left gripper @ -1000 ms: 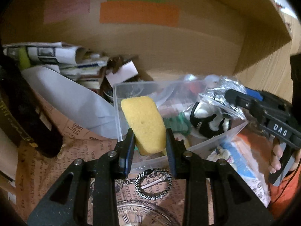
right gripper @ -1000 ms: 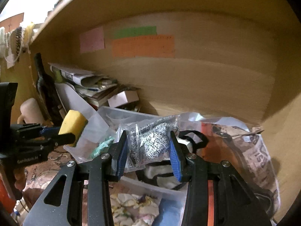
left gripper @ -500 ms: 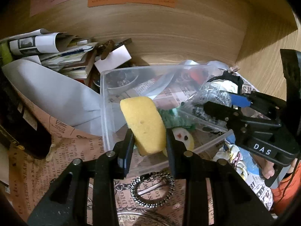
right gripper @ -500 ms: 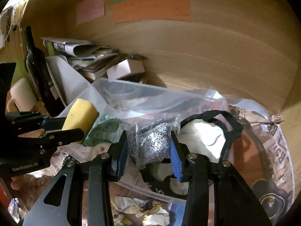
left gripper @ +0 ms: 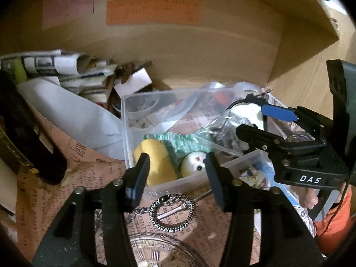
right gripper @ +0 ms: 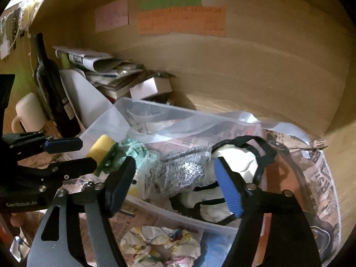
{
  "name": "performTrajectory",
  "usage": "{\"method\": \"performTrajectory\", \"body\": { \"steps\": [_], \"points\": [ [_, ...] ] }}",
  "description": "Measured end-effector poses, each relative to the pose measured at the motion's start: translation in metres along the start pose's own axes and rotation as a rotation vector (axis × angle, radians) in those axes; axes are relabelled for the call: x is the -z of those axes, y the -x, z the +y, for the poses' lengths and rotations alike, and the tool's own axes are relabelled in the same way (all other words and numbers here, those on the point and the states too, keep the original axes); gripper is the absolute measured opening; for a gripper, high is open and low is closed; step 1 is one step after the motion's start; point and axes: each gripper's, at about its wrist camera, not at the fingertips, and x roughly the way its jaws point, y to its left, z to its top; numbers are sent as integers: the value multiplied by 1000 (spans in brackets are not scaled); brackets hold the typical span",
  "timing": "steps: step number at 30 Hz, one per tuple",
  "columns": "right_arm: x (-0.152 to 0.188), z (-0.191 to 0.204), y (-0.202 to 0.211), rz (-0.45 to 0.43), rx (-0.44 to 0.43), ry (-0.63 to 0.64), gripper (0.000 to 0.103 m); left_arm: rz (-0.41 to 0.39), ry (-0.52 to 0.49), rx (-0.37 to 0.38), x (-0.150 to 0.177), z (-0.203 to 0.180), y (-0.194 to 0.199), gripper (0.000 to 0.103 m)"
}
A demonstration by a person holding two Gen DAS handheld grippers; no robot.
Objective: Organize soft objects
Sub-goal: 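Lower sponge and scrubber into the clear box and open both grippers, then grasp the floral scrunchie with the right gripper while the left grasps the braided bracelet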
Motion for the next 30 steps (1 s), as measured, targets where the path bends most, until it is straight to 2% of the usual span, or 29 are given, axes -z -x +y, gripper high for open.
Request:
{"method": "performTrajectory", "body": {
  "steps": [6,7,8,11,14,20,25,30],
  "points": [
    [-3,-1,29,-66,16,1,86,-72,-4,-5,2,-2,31,78],
    [-2,-1,33,-76,18,1,89,-79,-4,-6,3,-2,35,84],
    [-2,-1,37,-84,19,1,90,-89,-6,-13,6,-2,39,90],
    [3,-1,49,-108,21,1,98,-107,-14,-42,14,-4,50,98],
    [10,-1,56,-109,26,1,98,-82,-23,-58,23,-2,48,99],
    [32,-4,57,-63,15,-16,98,33,-11,-71,46,7,24,99],
    [53,-6,41,31,6,-28,98,141,8,-67,66,14,-4,99],
    [71,-6,16,142,-34,-34,98,191,17,-40,72,13,-23,99]
  ]
}}
